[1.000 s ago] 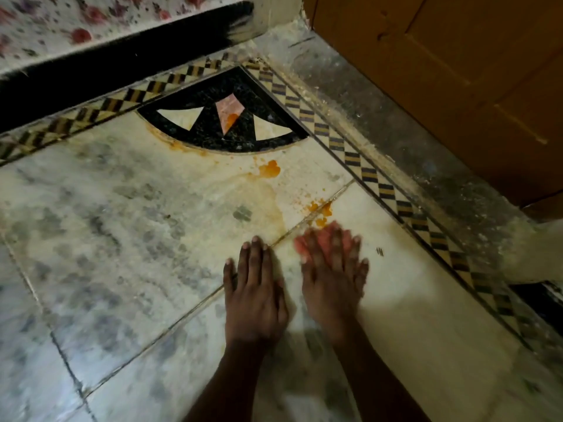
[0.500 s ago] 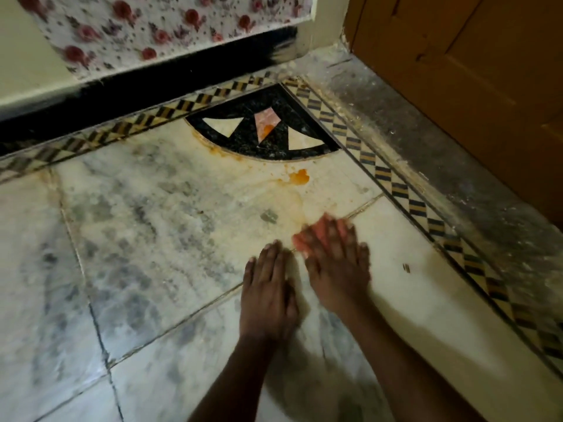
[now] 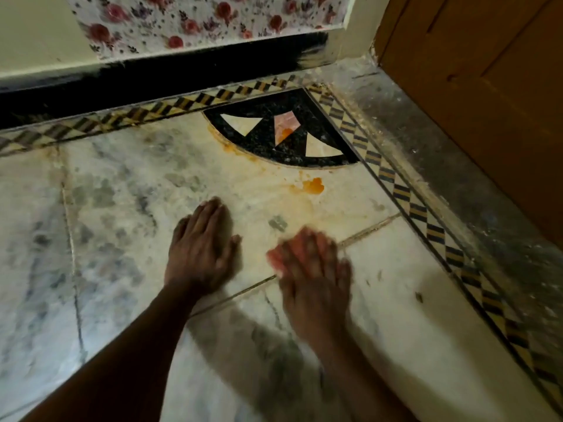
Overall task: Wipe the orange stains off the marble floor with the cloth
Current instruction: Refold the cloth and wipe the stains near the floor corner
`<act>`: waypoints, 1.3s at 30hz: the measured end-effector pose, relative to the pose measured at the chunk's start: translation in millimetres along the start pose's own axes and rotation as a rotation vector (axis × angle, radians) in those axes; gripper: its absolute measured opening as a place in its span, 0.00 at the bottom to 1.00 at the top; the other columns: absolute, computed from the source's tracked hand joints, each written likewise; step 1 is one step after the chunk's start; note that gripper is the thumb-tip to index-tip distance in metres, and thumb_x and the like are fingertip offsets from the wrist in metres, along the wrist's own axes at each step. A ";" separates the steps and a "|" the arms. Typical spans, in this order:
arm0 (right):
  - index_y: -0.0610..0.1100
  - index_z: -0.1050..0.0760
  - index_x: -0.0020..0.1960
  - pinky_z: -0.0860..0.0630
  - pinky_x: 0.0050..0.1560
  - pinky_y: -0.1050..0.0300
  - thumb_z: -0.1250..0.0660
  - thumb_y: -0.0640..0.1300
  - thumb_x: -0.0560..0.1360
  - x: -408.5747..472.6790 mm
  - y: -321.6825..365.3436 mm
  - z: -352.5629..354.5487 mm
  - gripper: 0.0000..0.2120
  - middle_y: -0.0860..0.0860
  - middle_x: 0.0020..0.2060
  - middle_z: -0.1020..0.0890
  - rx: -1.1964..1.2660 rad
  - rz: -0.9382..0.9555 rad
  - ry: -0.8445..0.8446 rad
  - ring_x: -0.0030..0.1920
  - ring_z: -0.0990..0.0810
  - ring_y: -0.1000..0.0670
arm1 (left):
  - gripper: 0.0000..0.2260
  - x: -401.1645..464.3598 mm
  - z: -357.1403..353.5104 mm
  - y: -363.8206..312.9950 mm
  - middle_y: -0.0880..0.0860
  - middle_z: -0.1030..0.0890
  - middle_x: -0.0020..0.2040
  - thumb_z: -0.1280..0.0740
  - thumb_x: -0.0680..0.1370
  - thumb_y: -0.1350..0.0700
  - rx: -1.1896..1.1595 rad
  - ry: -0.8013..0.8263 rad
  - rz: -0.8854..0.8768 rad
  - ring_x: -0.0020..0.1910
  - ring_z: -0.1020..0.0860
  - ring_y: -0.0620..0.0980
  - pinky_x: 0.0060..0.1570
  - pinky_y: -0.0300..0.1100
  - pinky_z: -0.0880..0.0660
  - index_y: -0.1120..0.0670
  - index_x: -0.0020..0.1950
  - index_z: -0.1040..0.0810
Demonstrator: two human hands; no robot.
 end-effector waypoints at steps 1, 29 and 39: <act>0.73 0.52 0.82 0.51 0.83 0.36 0.52 0.63 0.86 -32.0 3.7 -0.5 0.26 0.58 0.87 0.55 0.003 0.087 0.017 0.87 0.57 0.46 | 0.33 -0.9 1.2 0.5 0.51 0.42 0.86 0.48 0.83 0.37 -0.003 -0.006 0.005 0.84 0.42 0.52 0.80 0.54 0.44 0.53 0.84 0.38; 0.66 0.55 0.84 0.58 0.81 0.27 0.65 0.67 0.83 123.2 8.7 -1.3 0.30 0.51 0.87 0.54 -0.003 -0.155 0.001 0.86 0.58 0.40 | 0.35 1.2 5.9 2.6 0.54 0.47 0.87 0.49 0.82 0.36 0.046 0.019 0.124 0.86 0.48 0.56 0.81 0.62 0.49 0.52 0.86 0.42; 0.66 0.57 0.84 0.55 0.80 0.26 0.62 0.67 0.84 185.4 -38.3 12.7 0.29 0.50 0.87 0.55 0.038 -0.366 0.009 0.86 0.58 0.39 | 0.35 1.4 1.9 6.7 0.52 0.50 0.87 0.48 0.82 0.36 0.015 0.036 0.150 0.86 0.50 0.53 0.82 0.61 0.50 0.50 0.86 0.45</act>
Point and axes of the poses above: each hand's wrist, its own x-axis towards the middle knuckle, its own z-axis out of the back of the hand, y = z × x, the point moved 3 cm from there along x, towards the middle knuckle
